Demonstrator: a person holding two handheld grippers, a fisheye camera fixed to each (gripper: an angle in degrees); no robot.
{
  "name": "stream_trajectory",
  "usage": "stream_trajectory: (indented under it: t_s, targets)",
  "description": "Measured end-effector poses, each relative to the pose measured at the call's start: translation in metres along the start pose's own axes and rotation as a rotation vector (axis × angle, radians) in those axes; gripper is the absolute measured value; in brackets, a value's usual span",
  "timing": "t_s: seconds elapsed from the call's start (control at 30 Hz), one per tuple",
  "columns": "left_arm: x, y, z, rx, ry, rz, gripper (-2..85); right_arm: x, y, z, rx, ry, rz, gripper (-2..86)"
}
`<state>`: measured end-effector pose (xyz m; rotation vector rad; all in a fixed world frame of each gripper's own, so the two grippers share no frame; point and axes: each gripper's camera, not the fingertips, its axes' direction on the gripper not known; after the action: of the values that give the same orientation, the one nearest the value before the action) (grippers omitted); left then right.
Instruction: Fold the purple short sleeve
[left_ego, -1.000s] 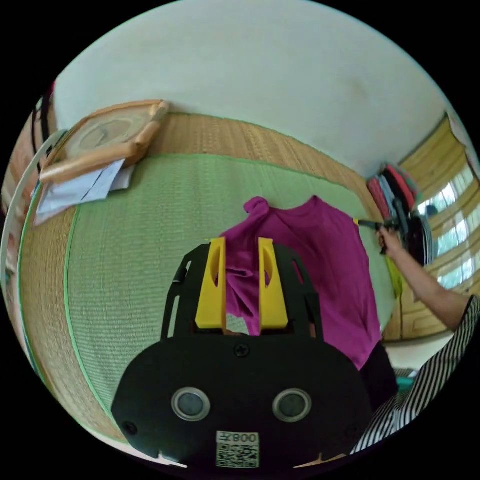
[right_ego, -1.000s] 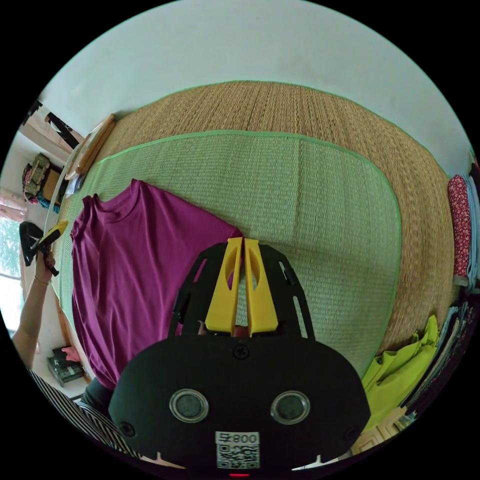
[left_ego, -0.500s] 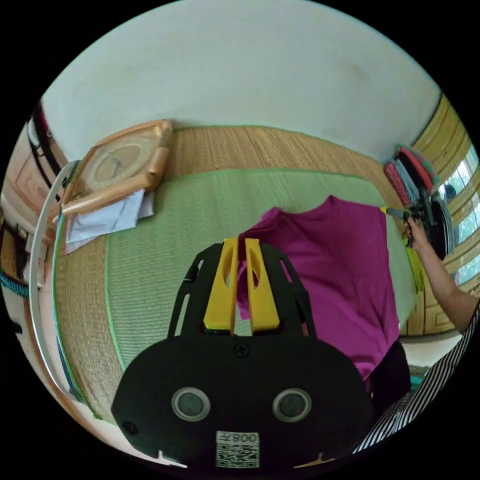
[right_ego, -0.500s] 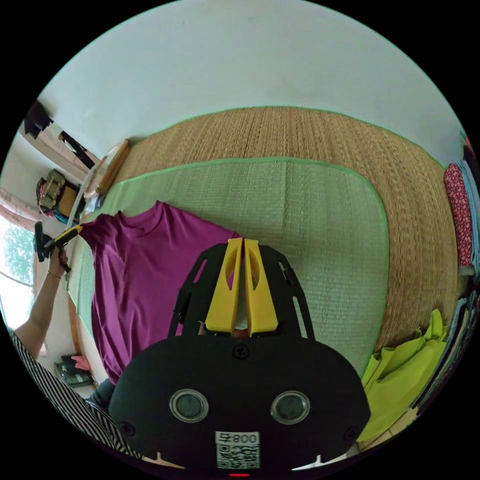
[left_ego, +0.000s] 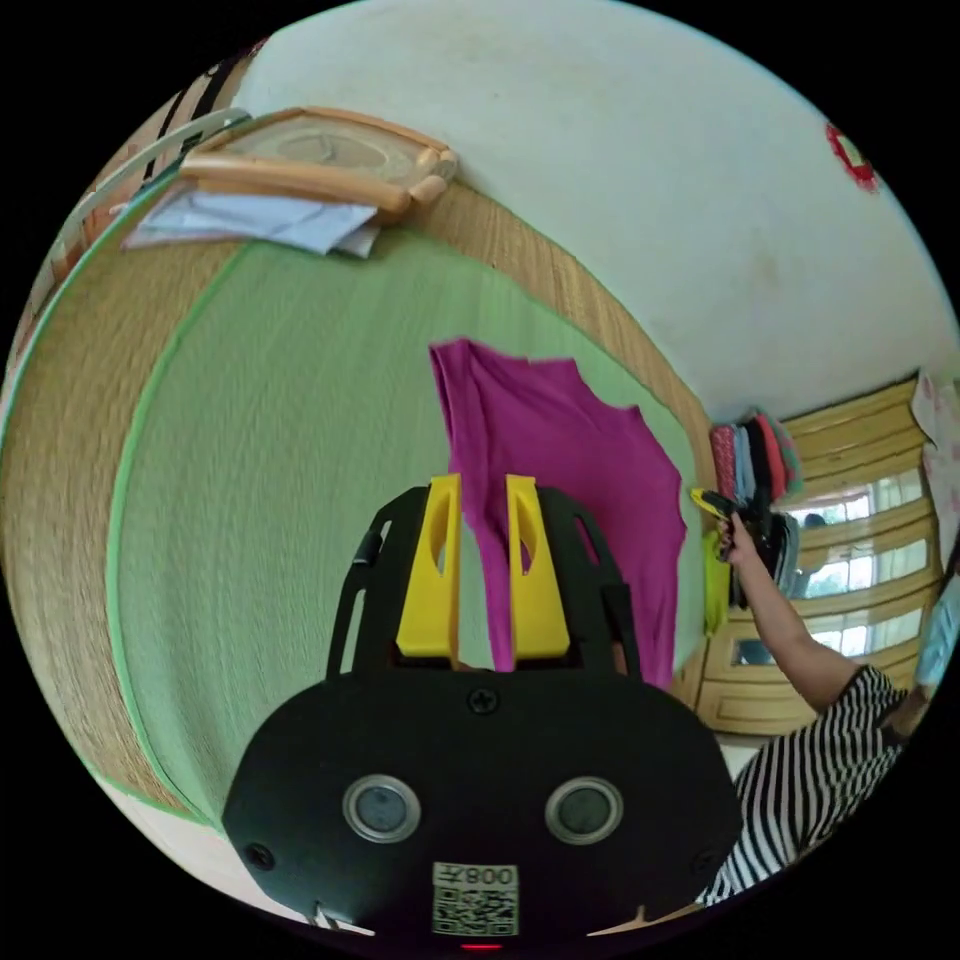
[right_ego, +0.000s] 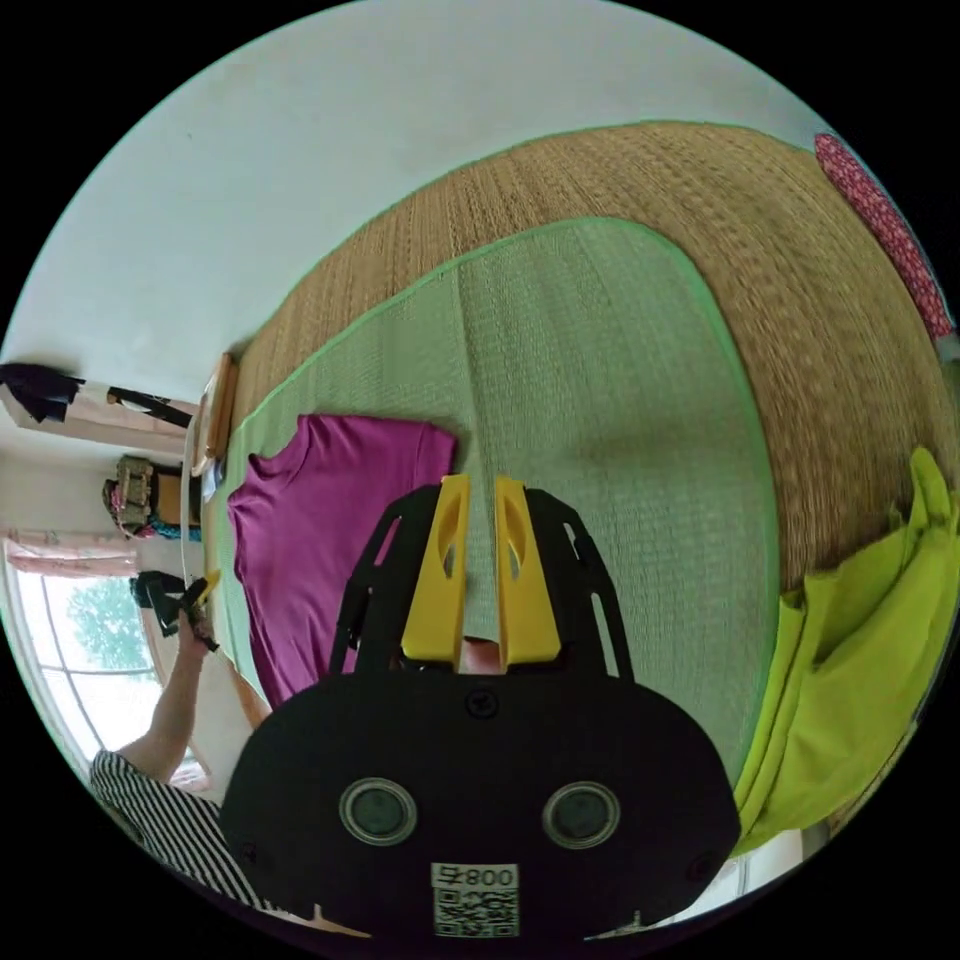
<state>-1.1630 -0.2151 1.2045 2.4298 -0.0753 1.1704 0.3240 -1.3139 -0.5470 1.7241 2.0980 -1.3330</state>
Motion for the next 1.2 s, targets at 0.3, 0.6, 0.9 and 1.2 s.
stream_trajectory:
  t_s: [0.3, 0.6, 0.9, 1.2]
  targets:
    - [-0.009, 0.218, 0.014, -0.223, 0.226, -0.199, 8.9, -0.014, 0.266, -0.048, -0.118, -0.156, -0.073, 6.6]
    - [-0.019, 0.260, 0.040, -0.226, 0.234, -0.239, 10.0, -0.033, 0.422, -0.040, -0.220, -0.101, -0.040, 7.6]
    - [-0.012, 0.245, 0.058, -0.215, 0.200, -0.210, 5.9, -0.048, 0.446, -0.033, -0.254, -0.015, -0.039, 2.1]
    - [0.009, 0.258, -0.005, -0.071, 0.333, -0.164, 1.9, -0.045, 0.460, -0.113, -0.214, -0.178, -0.114, 0.6]
